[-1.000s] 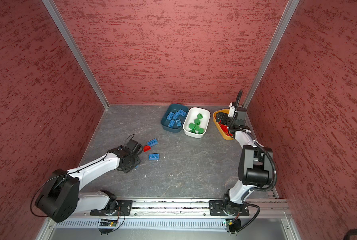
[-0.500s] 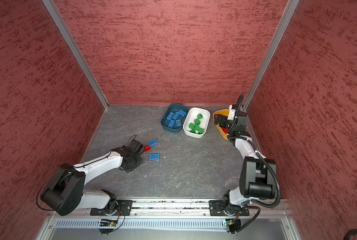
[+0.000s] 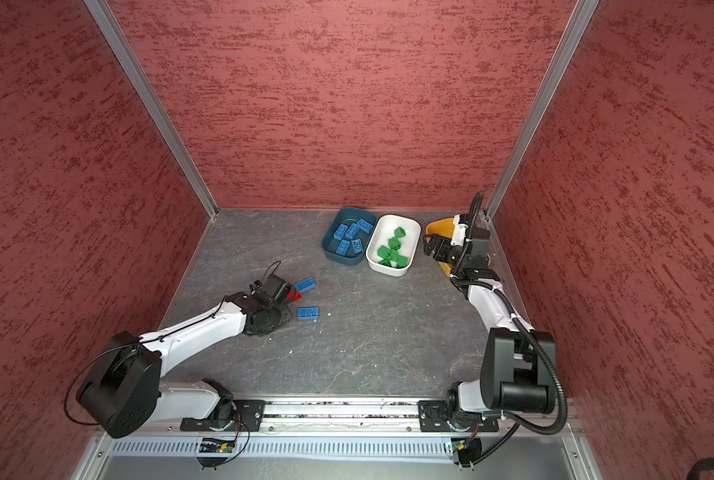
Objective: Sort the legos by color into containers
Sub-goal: 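Carry the small blue brick into the teal bin and open the left gripper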
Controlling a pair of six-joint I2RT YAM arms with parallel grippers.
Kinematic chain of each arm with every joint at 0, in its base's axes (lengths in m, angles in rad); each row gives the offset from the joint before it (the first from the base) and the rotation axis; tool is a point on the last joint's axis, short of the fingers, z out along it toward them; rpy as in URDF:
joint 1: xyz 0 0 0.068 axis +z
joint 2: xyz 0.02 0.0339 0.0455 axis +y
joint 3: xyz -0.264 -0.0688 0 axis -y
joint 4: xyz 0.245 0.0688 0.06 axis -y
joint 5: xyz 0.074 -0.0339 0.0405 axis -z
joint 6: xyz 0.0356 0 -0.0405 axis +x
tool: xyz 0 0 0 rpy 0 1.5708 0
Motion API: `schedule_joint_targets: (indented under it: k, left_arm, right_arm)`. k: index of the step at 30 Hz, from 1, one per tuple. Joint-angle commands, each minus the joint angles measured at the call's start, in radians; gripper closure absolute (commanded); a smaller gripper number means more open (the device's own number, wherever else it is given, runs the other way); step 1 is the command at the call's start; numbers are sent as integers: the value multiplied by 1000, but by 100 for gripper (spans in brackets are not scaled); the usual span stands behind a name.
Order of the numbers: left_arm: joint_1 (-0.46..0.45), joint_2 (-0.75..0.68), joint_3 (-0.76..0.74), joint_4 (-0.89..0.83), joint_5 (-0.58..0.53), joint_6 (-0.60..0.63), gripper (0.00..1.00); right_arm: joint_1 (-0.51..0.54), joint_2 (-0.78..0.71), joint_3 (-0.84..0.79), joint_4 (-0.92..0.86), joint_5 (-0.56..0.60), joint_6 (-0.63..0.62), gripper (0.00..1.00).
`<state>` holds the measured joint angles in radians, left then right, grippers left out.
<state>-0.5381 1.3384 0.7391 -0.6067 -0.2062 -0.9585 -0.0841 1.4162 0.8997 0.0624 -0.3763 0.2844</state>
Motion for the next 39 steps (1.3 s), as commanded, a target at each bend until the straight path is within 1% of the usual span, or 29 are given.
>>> schedule_joint_targets:
  k: [1,3,6,10,16,20,26,28,30,31,32,33,34,37,39]
  left_arm:
    - [-19,-14,64,85,3,86,100]
    - [-23,5,104,124,21,125,100]
    - [-21,64,196,194,77,202,100]
    - [-19,215,369,230,135,286,100]
    - [-12,469,658,208,179,369,100]
    - [5,616,827,199,236,383,100]
    - [26,785,1021,209,334,392,100]
    - [28,845,1094,200,355,398,100]
    - [28,898,1162,181,352,407,97]
    - [27,923,1196,164,329,409,93]
    - [26,940,1222,145,305,407,85]
    - [27,958,1254,120,280,400,71]
    - [27,971,1278,99,263,394,60]
    - [22,955,1286,85,251,410,37]
    - [12,914,1247,85,217,438,27]
  right_arm:
    - [29,-28,-32,-13,2,-3,1]
    - [51,-32,-44,-18,9,-4,1]
    - [90,-38,-73,-14,21,9,1]
    - [146,-37,-107,-11,30,28,1]
    - [229,-23,-125,-28,48,45,1]
    - [279,-20,-144,-18,60,62,1]
    - [340,-4,-148,-19,95,70,1]
    - [356,-2,-144,-25,106,68,1]
    - [366,-3,-140,-32,115,64,1]
    - [372,-5,-138,-35,121,62,1]
    - [374,-8,-139,-37,124,59,1]
    - [377,-11,-139,-40,128,56,1]
    - [381,-14,-140,-44,135,52,1]
    - [386,-19,-143,-56,148,43,1]
    - [389,-16,-144,-62,152,36,1]
